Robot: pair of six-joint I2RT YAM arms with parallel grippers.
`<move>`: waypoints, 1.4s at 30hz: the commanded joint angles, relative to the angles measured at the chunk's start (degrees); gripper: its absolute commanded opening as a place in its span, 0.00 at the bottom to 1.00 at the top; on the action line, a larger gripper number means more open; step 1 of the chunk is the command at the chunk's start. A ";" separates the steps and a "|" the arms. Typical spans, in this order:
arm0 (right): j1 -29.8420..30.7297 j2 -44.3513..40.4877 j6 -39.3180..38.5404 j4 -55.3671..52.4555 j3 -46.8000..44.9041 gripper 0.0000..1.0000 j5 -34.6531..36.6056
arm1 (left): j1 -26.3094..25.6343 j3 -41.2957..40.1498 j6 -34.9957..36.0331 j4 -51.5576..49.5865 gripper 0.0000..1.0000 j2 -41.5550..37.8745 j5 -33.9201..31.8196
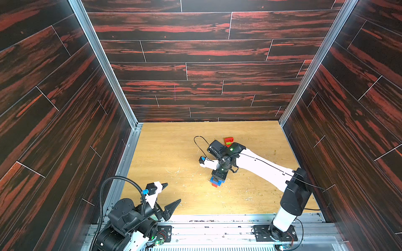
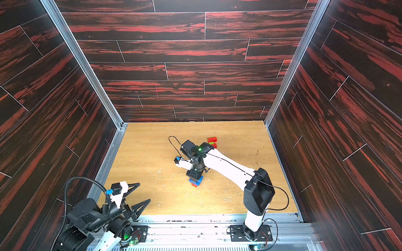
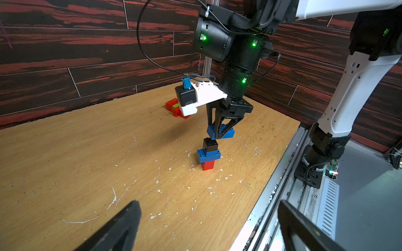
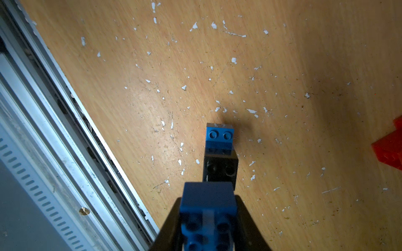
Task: Assemble the letter f with lego
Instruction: Assemble the lego brick with the lego brick.
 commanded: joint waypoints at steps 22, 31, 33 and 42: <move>-1.50 4.23 -1.36 -0.80 1.03 0.06 -1.60 | -0.20 -0.22 0.50 -0.39 1.00 0.25 0.03; -2.11 5.01 -1.54 -1.48 2.08 0.07 -1.58 | -0.19 -0.24 0.50 -0.40 1.00 0.29 0.13; -2.12 5.25 -1.47 -1.65 2.26 0.07 -1.54 | -0.22 -0.27 0.50 -0.41 1.00 0.27 0.10; -2.21 6.57 -0.84 -2.55 2.35 0.07 -2.17 | -0.23 -0.20 0.50 -0.40 1.00 0.27 0.12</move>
